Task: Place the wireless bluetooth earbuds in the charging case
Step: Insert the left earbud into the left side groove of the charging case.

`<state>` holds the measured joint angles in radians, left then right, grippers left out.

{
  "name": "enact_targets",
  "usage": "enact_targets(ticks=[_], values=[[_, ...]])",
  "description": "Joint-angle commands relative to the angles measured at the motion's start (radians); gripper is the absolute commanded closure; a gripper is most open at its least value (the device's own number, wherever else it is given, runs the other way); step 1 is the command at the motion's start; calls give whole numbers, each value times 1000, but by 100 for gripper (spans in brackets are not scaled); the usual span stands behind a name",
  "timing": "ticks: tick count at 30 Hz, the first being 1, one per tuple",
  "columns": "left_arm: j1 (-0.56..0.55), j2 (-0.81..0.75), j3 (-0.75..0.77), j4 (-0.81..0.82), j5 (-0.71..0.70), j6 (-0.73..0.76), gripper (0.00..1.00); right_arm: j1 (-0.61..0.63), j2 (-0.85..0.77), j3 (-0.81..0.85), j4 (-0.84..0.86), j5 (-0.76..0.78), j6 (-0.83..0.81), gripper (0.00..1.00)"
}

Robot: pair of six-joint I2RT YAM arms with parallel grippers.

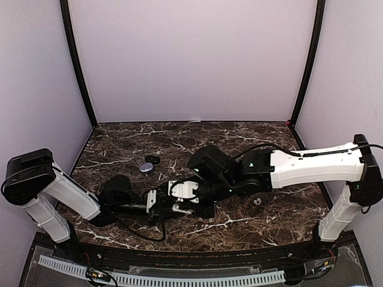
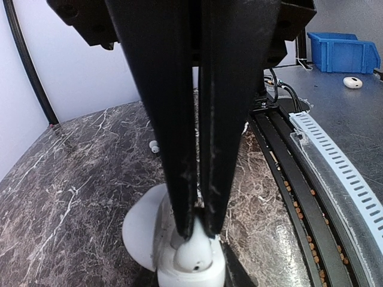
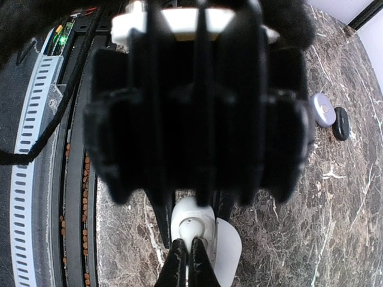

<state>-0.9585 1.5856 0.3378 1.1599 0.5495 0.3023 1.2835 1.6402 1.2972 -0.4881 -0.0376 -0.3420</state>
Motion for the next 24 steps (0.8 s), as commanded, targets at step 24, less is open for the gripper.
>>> enact_targets(ticks=[24], values=[[-3, -12, -3, 52, 23, 5, 87, 14, -107, -56, 80, 3, 31, 80]])
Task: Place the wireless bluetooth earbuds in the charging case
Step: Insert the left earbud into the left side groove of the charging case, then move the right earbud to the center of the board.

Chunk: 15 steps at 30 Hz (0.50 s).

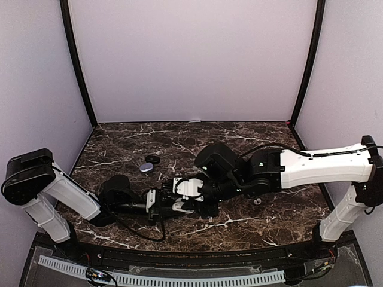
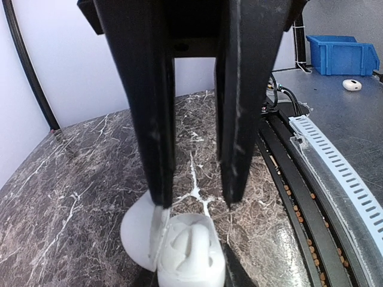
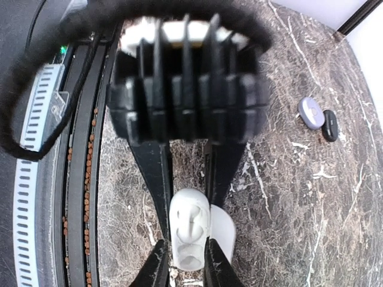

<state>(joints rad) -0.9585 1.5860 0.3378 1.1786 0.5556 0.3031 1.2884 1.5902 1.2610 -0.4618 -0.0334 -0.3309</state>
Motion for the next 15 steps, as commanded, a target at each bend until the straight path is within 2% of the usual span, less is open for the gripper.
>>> enact_targets(ticks=[1, 3, 12, 15], values=[[-2, -13, -2, 33, 15, 5, 87, 10, -64, -26, 54, 8, 22, 81], [-3, -13, -2, 33, 17, 4, 87, 9, -82, -40, 62, 22, 27, 87], [-3, -9, 6, 42, 12, -15, 87, 9, -92, -71, 82, -14, 52, 100], [-3, -5, 7, 47, 11, -20, 87, 9, -74, -66, 76, -15, 60, 100]])
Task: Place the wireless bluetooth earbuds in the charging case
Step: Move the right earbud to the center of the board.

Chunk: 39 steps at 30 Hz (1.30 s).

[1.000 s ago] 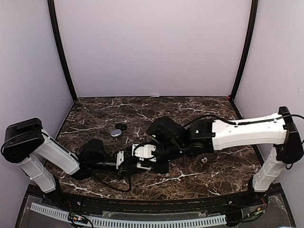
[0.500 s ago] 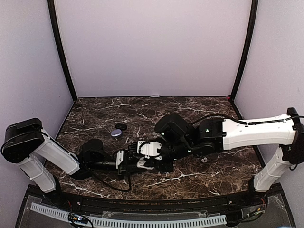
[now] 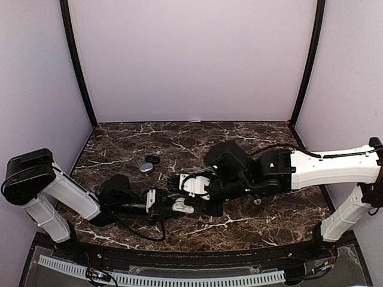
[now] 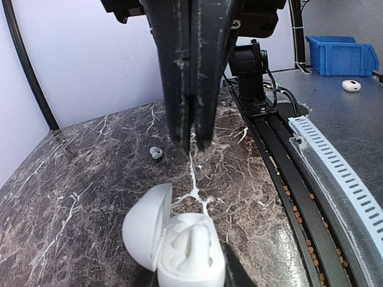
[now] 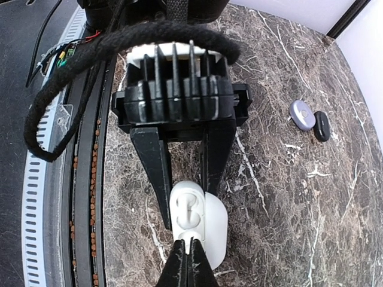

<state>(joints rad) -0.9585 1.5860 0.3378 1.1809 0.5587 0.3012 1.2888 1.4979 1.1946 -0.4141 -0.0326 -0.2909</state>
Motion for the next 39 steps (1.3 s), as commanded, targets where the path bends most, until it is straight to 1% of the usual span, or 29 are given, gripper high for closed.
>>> enact_targets(ticks=[1, 4, 8, 12, 16, 18, 19, 22, 27, 29, 34, 37, 39], values=[[-2, -5, 8, 45, 5, -22, 87, 9, 20, 0, 28, -18, 23, 100], [-2, -11, 1, 53, -4, -41, 87, 8, 15, -15, 39, -2, 36, 100], [21, -27, -20, 91, 4, -79, 87, 6, -20, -76, 50, 114, 89, 100], [71, -52, -40, 115, 54, -131, 87, -29, -87, -141, -17, 170, 162, 100], [85, -43, -50, 142, 61, -144, 87, -108, -161, -181, -102, 215, 273, 100], [88, -31, -59, 174, 65, -150, 87, -158, -186, -196, -145, 253, 334, 89], [91, -26, -65, 189, 66, -151, 87, -189, -195, -203, -162, 257, 361, 86], [101, -13, -86, 231, 61, -146, 87, -300, -198, -212, -213, 234, 434, 81], [114, 26, -135, 372, 33, -191, 87, -500, -153, -215, -282, 140, 514, 81], [116, 36, -138, 401, 39, -203, 87, -543, -141, -215, -300, 128, 516, 80], [115, 19, -109, 322, 50, -213, 87, -614, -112, -209, -330, 137, 502, 80], [115, 6, -117, 319, 28, -204, 87, -642, -87, -201, -333, 121, 507, 80], [115, 0, -121, 316, 20, -195, 87, -649, -60, -193, -348, 143, 515, 81]])
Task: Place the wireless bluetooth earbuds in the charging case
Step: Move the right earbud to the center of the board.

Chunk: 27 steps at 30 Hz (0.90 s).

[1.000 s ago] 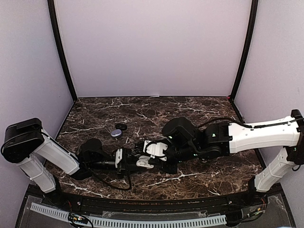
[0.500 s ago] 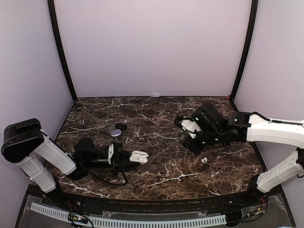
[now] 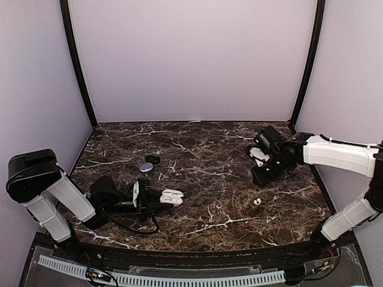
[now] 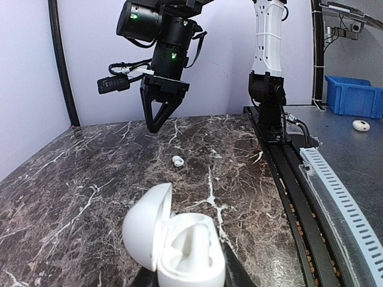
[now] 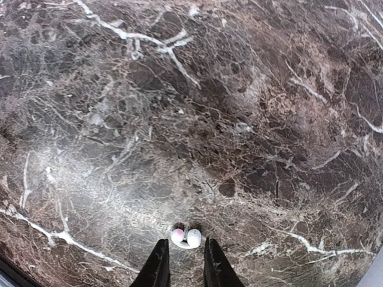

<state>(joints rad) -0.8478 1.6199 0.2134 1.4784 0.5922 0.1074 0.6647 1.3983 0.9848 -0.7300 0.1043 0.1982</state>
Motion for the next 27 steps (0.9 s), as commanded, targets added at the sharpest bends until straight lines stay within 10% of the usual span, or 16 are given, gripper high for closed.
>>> enact_targets(ticks=[1, 11, 27], values=[[3, -34, 4, 15, -15, 0, 87, -27, 52, 21, -38, 16, 28, 82], [4, -32, 10, -8, -10, 9, 87, -26, 136, 23, -74, -17, 57, 86], [4, -31, 19, -11, 4, -14, 87, -10, -144, -272, 74, -37, 596, 89]])
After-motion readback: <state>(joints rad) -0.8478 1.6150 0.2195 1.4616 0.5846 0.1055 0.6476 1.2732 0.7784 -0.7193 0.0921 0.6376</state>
